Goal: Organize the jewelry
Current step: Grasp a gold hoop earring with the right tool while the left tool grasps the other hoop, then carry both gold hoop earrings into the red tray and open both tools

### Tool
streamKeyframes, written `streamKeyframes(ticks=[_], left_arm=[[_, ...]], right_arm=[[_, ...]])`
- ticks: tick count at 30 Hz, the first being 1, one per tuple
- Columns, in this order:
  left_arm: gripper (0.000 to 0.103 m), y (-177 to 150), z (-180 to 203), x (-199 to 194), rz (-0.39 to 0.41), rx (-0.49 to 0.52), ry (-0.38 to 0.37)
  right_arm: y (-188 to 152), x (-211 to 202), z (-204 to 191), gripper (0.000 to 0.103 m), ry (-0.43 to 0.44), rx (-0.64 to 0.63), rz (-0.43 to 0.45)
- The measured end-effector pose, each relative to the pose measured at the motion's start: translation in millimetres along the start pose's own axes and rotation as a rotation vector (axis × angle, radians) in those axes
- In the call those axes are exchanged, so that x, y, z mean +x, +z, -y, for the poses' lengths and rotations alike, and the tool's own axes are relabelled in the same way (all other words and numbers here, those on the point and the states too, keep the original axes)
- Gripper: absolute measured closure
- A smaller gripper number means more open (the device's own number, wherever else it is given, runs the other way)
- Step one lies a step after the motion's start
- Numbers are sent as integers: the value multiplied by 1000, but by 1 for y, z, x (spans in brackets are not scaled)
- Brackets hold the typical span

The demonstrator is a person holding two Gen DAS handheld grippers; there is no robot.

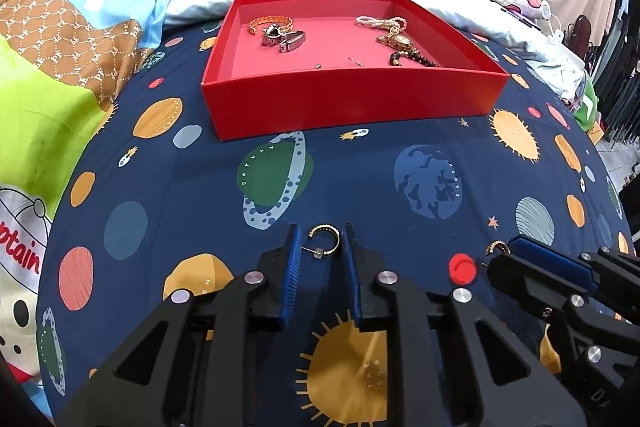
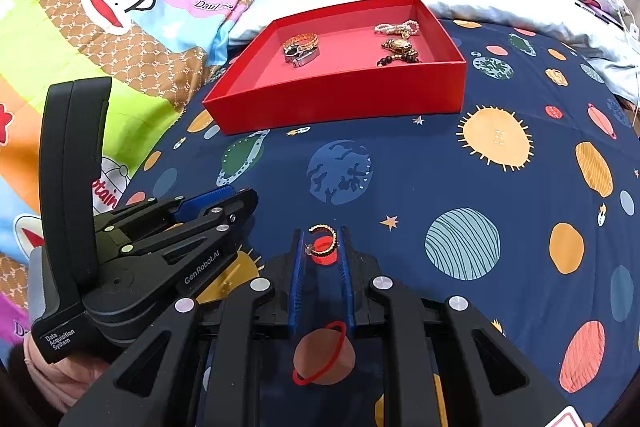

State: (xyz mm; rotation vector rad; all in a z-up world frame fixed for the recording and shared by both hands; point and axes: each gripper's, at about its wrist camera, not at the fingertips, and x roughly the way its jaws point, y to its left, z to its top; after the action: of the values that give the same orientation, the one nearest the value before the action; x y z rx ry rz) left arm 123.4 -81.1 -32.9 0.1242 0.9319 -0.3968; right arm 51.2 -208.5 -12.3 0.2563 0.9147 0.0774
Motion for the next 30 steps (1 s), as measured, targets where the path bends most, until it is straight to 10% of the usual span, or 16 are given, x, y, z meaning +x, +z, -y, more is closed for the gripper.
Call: streamKeyframes(ticks=[30], left_arm=[[83, 86, -4, -21, 145, -16, 24]], right_arm=[[102, 2, 24, 88, 12, -28, 137]])
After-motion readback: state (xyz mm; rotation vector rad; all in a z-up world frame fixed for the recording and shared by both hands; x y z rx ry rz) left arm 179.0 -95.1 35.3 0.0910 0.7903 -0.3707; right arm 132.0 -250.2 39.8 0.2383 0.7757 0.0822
